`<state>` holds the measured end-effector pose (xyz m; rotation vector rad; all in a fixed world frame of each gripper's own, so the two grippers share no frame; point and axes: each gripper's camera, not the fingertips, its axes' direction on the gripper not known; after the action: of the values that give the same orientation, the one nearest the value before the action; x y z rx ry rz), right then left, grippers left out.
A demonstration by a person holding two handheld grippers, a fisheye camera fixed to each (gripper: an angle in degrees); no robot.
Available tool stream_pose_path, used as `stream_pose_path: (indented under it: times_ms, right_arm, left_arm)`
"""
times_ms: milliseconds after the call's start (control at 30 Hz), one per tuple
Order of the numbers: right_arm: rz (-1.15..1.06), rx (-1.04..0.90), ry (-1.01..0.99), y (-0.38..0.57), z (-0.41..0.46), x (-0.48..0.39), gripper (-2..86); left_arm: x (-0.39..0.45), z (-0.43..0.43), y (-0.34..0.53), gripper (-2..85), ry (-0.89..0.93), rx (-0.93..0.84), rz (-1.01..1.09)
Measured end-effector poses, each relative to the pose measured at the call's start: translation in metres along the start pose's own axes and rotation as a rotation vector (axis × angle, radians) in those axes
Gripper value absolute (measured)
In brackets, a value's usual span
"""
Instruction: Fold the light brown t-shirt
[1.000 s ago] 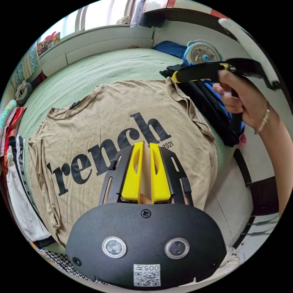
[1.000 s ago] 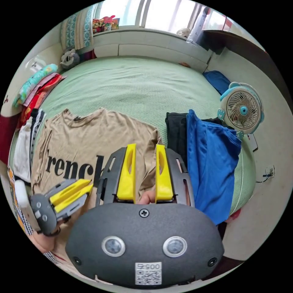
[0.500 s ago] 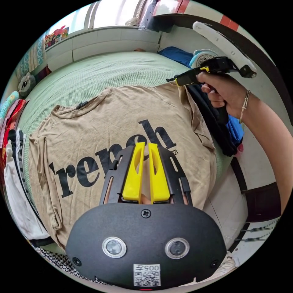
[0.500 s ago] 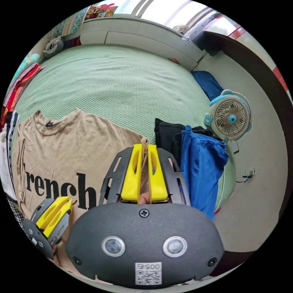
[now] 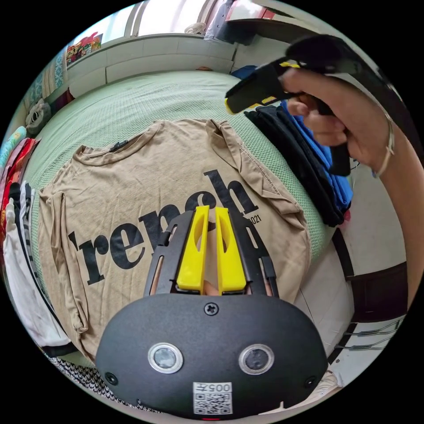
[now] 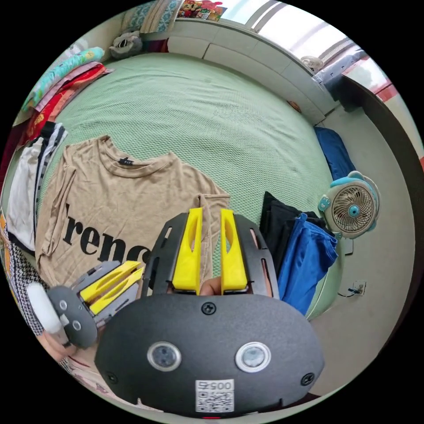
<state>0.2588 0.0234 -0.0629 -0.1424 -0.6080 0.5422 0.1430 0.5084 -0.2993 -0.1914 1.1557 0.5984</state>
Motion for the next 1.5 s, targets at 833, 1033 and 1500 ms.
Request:
stream_pose_path:
  times_ms: [833, 1033, 1500]
  right_arm:
    - [-0.087, 0.025, -0.32, 0.079, 0.008, -0.002, 0.2]
    - [-0.116, -0.099, -0.426, 0.066, 0.044, -0.006, 4.3]
    - [-0.061, 0.01, -0.191, -0.06, 0.095, -0.019, 5.8]
  left_arm:
    - [-0.03, 0.009, -0.01, 4.6, 0.015, -0.001, -0.028]
    - [-0.044, 0.005, -0.009, 4.6, -0.016, 0.009, -0.059]
    - [-0.079, -0.002, -0.009, 4.6, -0.002, 0.011, -0.137]
